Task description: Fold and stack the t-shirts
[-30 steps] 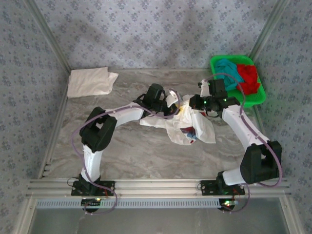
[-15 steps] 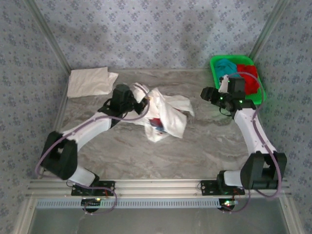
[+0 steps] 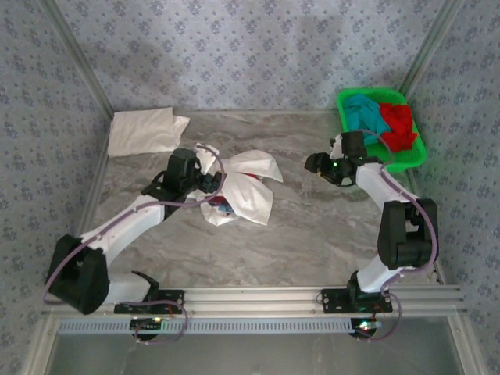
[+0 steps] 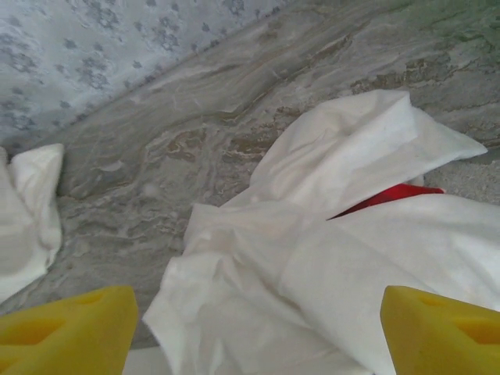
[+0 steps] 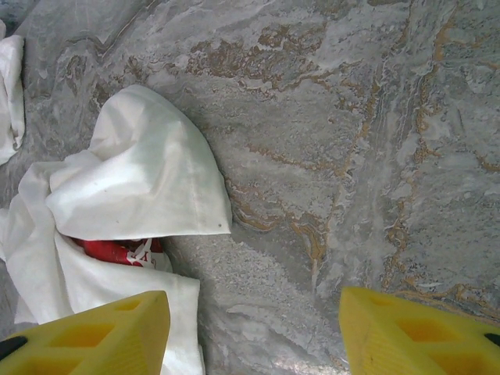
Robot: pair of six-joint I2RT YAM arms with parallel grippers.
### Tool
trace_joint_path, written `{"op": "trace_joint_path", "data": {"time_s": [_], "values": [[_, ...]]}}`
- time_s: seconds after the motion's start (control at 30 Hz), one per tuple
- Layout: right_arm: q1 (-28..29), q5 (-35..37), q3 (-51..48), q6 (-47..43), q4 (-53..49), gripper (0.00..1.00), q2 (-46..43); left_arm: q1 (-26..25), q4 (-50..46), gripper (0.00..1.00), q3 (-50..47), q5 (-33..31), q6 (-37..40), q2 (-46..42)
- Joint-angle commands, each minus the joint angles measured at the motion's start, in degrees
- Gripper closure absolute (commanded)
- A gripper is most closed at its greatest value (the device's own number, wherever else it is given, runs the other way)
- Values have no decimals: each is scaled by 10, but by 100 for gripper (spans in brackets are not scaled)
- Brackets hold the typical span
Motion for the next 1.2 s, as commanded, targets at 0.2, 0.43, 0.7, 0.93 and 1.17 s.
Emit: {"op": "trace_joint_path", "data": {"time_s": [0.2,0.43,0.7,0.93,1.17], "values": [[0,-21,3,8,24,39,22,-234,-35,2,5,-49,110,89],[-2,-33,3,8,26,39,11,-248,-1,2,61,-31,181,228],[-22,-53,-19,12,34,39,-9,-242,9,5,88,-17,230,309],[-21,-62,-21,9,38,40,-4,-198,44,59,96,-45,259,333],[33,-80,12,13,36,40,71,-194,70,100,103,-77,257,265]]}}
